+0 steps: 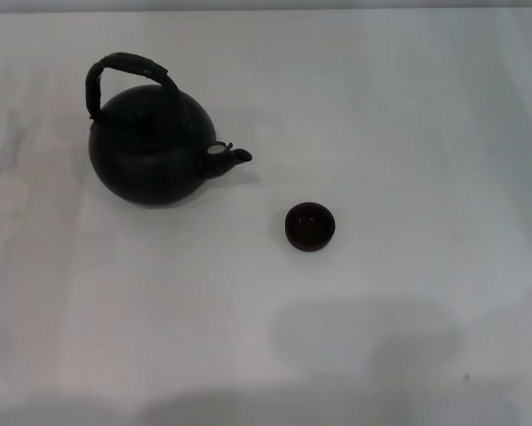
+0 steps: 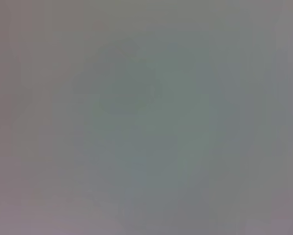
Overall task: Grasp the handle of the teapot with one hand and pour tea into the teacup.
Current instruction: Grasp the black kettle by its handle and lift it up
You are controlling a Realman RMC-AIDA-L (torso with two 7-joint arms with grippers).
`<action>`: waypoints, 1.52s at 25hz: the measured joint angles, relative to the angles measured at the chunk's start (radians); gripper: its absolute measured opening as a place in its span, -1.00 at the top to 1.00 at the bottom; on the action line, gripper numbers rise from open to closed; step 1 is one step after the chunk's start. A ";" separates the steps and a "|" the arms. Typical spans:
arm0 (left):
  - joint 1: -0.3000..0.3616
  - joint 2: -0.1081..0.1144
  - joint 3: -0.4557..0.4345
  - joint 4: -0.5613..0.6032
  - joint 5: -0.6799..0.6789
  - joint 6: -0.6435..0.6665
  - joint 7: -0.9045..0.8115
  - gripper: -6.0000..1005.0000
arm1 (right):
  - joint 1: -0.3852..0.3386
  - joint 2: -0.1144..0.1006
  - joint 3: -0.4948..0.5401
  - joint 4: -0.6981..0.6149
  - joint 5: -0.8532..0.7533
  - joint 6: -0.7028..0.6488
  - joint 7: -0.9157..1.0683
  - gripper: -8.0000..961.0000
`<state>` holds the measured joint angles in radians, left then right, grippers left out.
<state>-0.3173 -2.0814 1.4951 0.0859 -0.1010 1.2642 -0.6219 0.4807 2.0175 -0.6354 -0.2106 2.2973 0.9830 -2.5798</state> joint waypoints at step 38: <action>0.067 0.014 0.057 -0.013 0.331 0.152 0.079 -0.66 | 0.015 -0.003 -0.003 0.022 0.025 -0.047 0.005 -0.75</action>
<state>-0.2502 -2.0674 1.5525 0.0730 0.2296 1.4161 -0.5426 0.4956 2.0144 -0.6387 -0.1888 2.3226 0.9364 -2.5753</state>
